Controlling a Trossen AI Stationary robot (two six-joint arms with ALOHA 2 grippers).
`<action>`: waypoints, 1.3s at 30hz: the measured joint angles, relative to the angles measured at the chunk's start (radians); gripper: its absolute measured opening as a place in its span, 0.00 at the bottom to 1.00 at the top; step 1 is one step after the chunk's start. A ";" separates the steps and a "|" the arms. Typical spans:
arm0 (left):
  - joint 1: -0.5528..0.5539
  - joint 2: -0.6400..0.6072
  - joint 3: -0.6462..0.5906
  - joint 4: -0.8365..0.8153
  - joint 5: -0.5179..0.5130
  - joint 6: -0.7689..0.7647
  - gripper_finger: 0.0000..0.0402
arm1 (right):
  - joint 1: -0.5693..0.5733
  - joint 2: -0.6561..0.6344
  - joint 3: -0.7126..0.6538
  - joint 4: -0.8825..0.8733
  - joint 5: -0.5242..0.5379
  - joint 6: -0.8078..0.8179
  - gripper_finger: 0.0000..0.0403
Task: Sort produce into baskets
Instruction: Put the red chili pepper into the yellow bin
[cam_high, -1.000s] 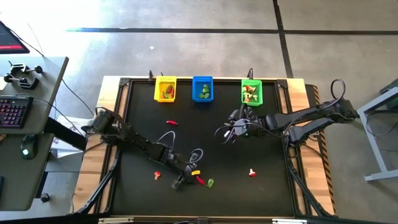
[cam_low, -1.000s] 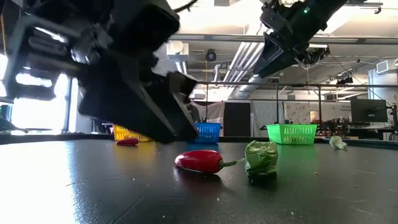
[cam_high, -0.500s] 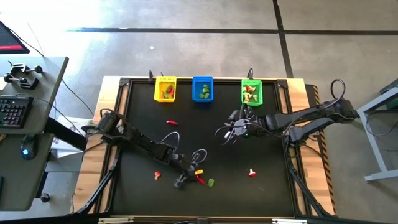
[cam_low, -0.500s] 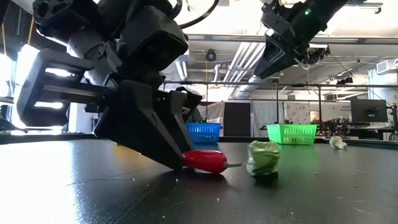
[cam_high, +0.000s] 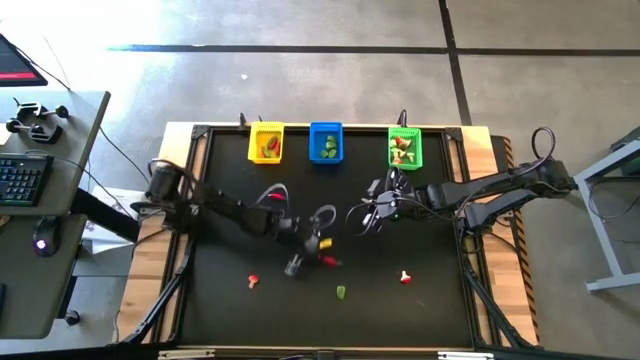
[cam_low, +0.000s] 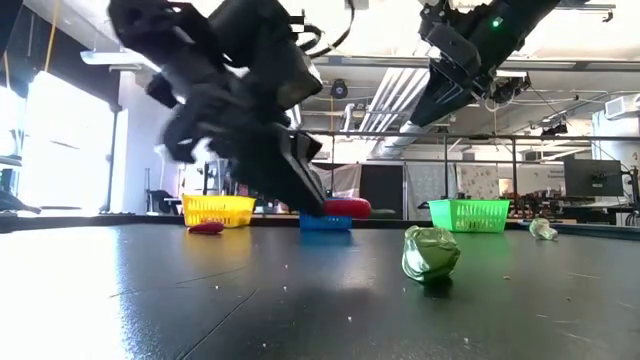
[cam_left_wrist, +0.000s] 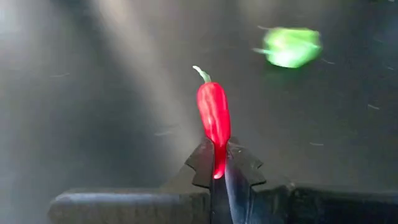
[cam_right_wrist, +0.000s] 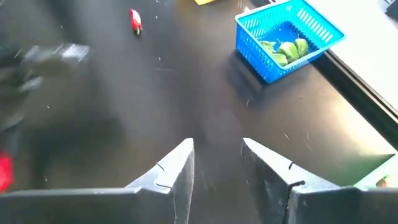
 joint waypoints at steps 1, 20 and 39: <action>0.027 -0.013 0.000 -0.014 0.000 -0.015 0.01 | 0.000 0.000 0.000 -0.005 0.000 -0.001 0.31; 0.654 -0.349 0.000 -0.406 -0.293 -0.189 0.00 | -0.014 0.000 -0.190 0.164 -0.010 0.074 0.31; 0.961 -0.226 0.000 -0.547 -0.360 -0.221 0.00 | -0.027 -0.001 -0.203 0.263 -0.008 0.060 0.31</action>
